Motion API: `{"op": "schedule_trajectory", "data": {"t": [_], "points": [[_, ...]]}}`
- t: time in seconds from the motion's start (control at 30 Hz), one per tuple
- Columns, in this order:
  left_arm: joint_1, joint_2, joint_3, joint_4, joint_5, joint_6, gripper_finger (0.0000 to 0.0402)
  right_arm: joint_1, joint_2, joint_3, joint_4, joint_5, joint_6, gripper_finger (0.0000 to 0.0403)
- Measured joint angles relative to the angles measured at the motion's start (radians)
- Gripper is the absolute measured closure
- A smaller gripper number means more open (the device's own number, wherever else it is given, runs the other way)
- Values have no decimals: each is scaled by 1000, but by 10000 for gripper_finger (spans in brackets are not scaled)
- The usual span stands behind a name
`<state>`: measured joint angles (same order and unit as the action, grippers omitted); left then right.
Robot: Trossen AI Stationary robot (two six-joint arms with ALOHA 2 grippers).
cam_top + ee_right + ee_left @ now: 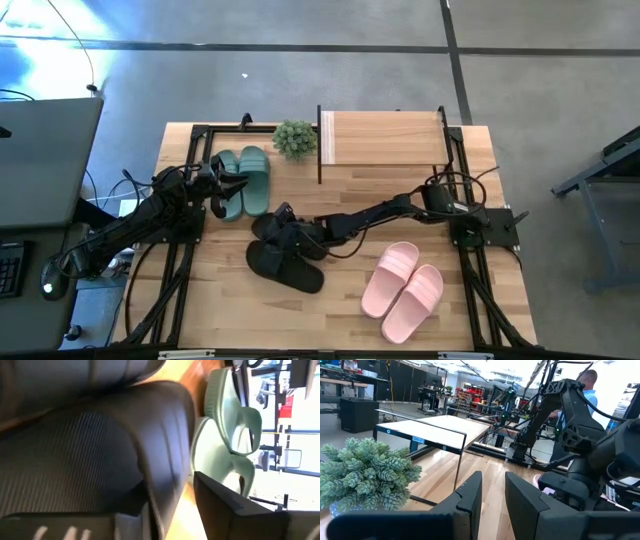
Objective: Pick and place slides into the shelf
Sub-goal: Put the right black slide on the shelf
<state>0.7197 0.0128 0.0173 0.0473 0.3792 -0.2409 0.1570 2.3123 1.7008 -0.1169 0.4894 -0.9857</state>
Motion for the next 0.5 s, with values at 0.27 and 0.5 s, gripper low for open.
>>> {"op": "schedule_trajectory", "data": {"t": [0.27,0.5], "points": [[0,0,0,-1,6,-3,330,1,-4,3,-81,-15,103,356],[0,0,0,-1,6,-3,330,29,-17,1,-102,55,144,398]]}}
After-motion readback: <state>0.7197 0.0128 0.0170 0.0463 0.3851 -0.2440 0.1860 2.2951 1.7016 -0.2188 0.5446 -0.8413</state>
